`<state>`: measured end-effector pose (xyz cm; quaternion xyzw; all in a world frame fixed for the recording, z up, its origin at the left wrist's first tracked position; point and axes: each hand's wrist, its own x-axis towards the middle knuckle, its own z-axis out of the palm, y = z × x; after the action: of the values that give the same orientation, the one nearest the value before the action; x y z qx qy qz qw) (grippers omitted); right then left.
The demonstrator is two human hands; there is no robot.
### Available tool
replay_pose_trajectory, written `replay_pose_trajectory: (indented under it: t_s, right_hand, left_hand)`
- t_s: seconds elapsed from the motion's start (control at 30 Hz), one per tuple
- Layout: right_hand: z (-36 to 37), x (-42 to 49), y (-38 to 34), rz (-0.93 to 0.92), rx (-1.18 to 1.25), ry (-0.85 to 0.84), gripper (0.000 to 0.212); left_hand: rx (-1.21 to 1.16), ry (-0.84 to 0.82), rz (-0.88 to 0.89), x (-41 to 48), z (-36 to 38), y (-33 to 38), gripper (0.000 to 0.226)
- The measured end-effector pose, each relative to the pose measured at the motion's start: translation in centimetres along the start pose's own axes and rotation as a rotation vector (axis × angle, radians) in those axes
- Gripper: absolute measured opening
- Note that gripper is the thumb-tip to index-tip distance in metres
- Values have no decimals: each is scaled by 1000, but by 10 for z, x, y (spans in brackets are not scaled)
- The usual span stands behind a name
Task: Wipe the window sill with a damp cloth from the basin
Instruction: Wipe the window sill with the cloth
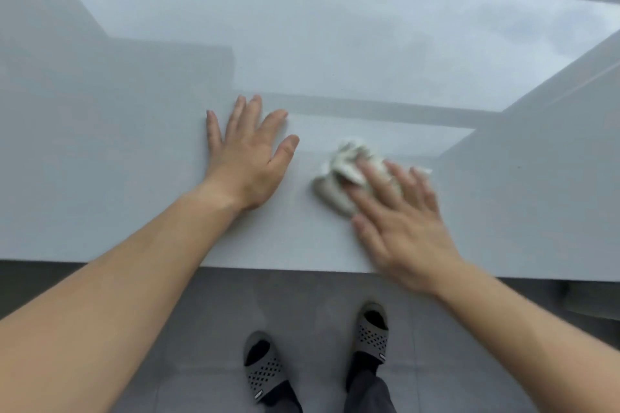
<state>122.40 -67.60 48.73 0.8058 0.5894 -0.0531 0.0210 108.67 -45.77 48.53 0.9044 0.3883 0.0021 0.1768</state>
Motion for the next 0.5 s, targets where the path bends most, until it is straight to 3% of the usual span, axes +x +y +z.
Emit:
replay_pose_trajectory:
  t_s: [0.07,0.1,0.2,0.3,0.43,0.5]
  right_hand:
    - [-5,16,5,250,81,-15,61]
    - [-5,15,-4,286,97,-5,63]
    - [-3,-17,-30,-8,75,-7,59]
    - [-5,-11,11,-217,27,-53,54]
    - [-10,60,64,207,117,-8,60]
    - [-9,71,54,253,113,7,63]
  left_hand:
    - [96,-4,-1,-3,11,4,62]
    - [134,10,-7,-4,14,4,64]
    - [158,30,-11,-4,16,6,68]
    - [163,31,-1,-4,13,6,70]
    - [111,69,-36,0,9,12,61]
    - [78,145,-61,14,4,21,49]
